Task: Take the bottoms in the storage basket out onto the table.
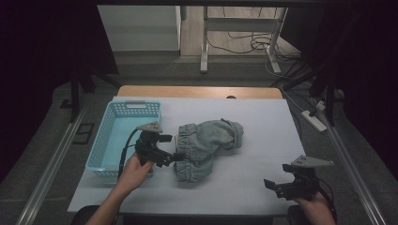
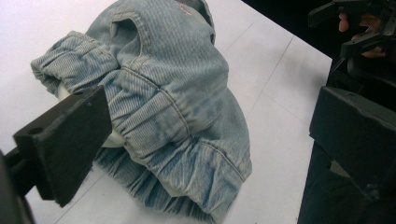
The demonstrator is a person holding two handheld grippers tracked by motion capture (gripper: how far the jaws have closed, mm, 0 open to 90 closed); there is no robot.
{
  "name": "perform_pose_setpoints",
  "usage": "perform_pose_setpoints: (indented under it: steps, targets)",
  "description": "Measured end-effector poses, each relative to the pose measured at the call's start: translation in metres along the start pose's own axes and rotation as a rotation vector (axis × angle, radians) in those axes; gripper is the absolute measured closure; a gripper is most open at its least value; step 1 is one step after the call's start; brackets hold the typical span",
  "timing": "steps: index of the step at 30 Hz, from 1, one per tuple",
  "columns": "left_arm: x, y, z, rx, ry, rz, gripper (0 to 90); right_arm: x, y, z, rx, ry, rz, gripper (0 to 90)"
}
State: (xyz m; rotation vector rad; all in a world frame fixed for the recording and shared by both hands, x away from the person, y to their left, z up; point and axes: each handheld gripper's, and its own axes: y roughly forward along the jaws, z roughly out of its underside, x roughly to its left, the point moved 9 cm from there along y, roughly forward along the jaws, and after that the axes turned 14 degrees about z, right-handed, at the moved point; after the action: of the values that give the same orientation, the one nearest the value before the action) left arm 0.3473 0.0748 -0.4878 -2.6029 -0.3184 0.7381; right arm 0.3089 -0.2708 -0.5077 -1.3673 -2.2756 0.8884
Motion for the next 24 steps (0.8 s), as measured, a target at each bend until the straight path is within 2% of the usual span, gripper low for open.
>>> perform_pose_setpoints:
  steps: [24]
  targets:
    - [-0.005,-0.018,0.014,-0.014,-0.018,-0.023,0.2,0.0,0.001,0.0,0.006,-0.005,0.005,1.9]
